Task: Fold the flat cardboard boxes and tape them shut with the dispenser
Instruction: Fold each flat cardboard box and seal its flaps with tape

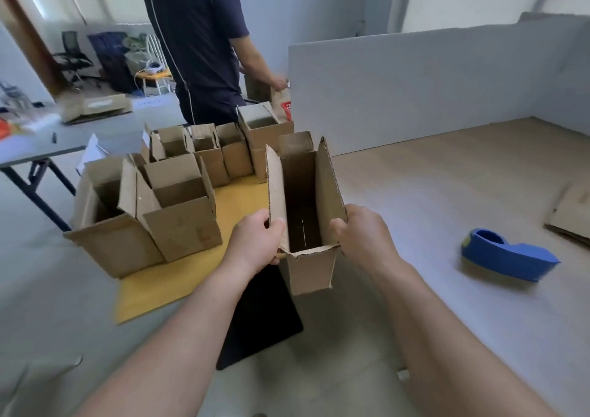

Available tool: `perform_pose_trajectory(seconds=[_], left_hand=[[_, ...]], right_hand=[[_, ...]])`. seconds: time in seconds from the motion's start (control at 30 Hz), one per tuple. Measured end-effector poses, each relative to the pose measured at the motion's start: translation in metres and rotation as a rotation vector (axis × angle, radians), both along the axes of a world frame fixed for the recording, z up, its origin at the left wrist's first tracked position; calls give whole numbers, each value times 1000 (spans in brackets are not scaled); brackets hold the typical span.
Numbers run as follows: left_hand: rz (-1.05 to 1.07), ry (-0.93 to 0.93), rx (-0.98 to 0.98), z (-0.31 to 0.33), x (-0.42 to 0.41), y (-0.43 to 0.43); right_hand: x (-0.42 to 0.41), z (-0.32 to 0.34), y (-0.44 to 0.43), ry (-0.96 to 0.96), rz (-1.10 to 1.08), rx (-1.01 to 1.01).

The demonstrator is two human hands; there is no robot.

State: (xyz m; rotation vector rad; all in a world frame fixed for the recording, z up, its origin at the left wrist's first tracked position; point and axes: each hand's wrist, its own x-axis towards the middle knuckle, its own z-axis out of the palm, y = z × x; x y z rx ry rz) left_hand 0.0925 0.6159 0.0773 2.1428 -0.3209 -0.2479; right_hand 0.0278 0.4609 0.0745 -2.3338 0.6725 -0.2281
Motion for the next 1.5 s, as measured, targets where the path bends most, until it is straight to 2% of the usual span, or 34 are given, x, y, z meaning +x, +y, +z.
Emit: perform_pose_trajectory(seconds=[0.17,0.33,0.43,0.77,1.1,1.3,1.5], left_hand=[[27,-114,141,2,67,22],[59,-336,470,2,123,45],[90,-359,554,-2,147,53],[236,-292,588,-4,191,31],[450,-209,677,-19,224,14],[504,-272,672,-21,234,12],[472,-165,689,-19,241,28]], right_hand=[[74,10,19,36,92,-91],[133,4,37,59,91,-69],[162,-2,42,101,144,-74],[238,-15,20,134,328,-124],[290,-27,7,203,545,-11],[305,-28,16,174,537,33],[309,-34,25,236,558,-23]])
